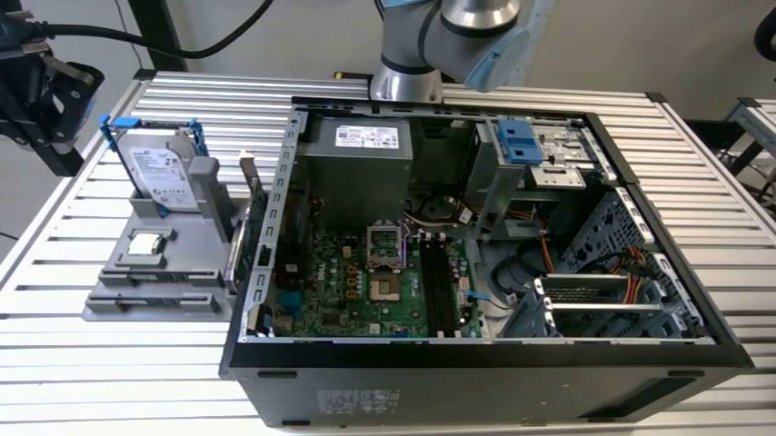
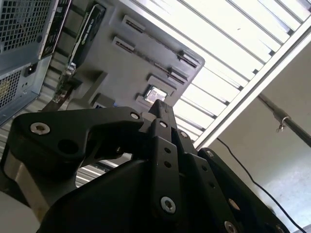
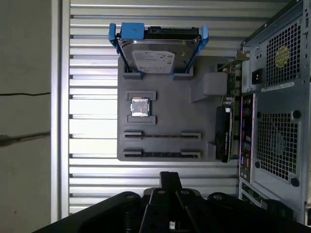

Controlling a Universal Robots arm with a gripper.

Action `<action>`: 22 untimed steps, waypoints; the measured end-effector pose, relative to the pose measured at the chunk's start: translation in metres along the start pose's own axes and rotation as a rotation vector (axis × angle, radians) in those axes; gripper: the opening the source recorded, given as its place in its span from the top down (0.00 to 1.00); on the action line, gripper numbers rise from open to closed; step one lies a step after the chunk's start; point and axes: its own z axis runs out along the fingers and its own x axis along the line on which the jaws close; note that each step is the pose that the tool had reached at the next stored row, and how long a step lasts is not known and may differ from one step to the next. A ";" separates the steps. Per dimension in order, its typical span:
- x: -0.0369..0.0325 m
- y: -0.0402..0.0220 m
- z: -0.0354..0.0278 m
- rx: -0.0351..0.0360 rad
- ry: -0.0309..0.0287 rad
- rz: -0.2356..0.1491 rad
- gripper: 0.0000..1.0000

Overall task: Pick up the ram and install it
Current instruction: 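Reach for the ram, then pick up the ram and move it above insertion slot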

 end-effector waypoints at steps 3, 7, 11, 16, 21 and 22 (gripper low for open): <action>0.0000 0.0000 0.0000 -0.0001 0.0006 -0.010 1.00; 0.0000 0.0000 0.0000 -0.0006 0.0018 -0.037 1.00; 0.0000 0.0000 0.0000 -0.0011 0.0035 -0.071 1.00; 0.0000 0.0000 0.0000 -0.0020 0.0061 -0.123 1.00; 0.0000 0.0000 0.0000 -0.0030 0.0091 -0.186 1.00; 0.0000 0.0000 0.0000 -0.0031 0.0098 -0.201 1.00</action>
